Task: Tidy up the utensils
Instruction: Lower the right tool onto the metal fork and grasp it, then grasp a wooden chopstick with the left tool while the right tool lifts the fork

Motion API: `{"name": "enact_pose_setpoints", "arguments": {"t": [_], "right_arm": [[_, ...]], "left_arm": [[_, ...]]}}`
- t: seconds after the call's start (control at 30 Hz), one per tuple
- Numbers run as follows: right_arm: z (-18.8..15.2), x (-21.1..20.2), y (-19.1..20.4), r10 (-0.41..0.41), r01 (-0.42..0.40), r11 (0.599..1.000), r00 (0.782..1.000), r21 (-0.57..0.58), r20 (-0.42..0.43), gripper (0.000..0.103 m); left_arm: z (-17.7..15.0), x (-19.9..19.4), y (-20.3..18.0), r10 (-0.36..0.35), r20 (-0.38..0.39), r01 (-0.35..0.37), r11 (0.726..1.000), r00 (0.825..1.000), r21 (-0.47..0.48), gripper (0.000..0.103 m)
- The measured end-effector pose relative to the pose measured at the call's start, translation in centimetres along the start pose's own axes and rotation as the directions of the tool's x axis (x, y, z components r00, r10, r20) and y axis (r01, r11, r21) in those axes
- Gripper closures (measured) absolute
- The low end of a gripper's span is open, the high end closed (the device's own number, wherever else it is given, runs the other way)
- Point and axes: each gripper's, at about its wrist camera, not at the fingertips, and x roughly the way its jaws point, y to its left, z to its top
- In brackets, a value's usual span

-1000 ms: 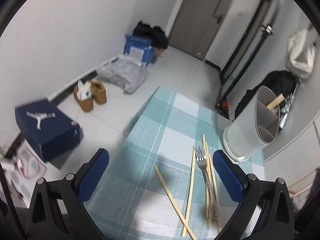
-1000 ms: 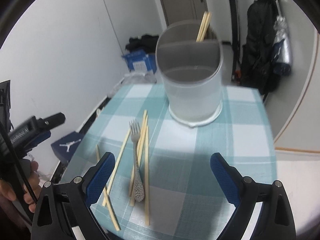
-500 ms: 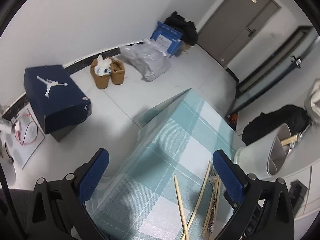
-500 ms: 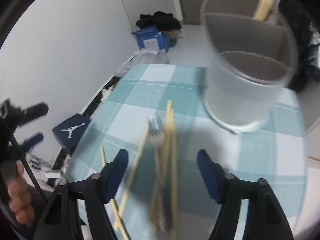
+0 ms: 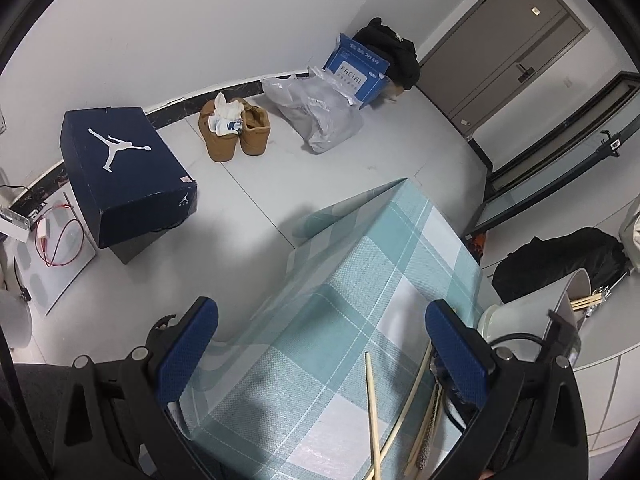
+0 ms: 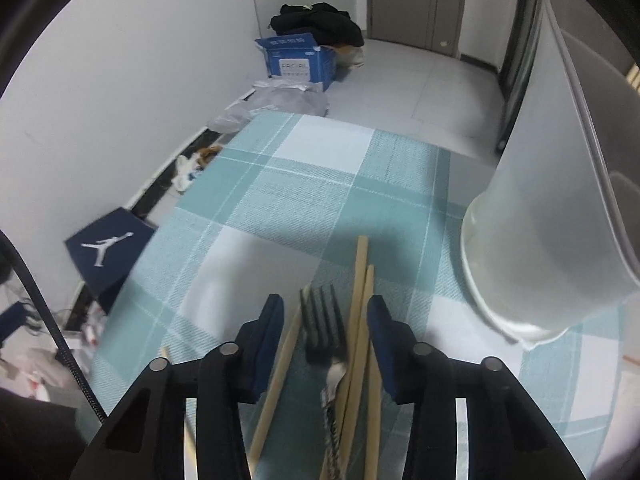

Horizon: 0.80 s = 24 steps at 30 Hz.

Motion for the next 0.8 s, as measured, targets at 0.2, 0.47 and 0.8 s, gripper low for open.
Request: {"name": "enact_pose_setpoints", "arguments": {"t": [0.2, 0.47, 0.8], "right_arm": [[-0.1, 0.1, 0.9, -0.056, 0.057, 0.996, 0.998, -0.066, 0.012, 0.083], [0.1, -1.4, -0.6, 0.043, -0.043, 0.999, 0.998, 0.003, 0.038, 0.083], [-1.5, -7.7, -3.8, 0.117, -0.131, 0.988, 0.981, 0.082, 0.155, 0.084]], "left_arm": [[0.2, -0.2, 0.2, -0.008, 0.005, 0.008, 1.0, 1.0, -0.008, 0.001], [0.0, 0.3, 0.2, -0.004, -0.024, 0.004, 1.0, 1.0, -0.005, 0.001], [-1.1, 1.8, -0.7, -0.012, -0.112, 0.017, 0.999, 0.994, 0.046, 0.001]]}}
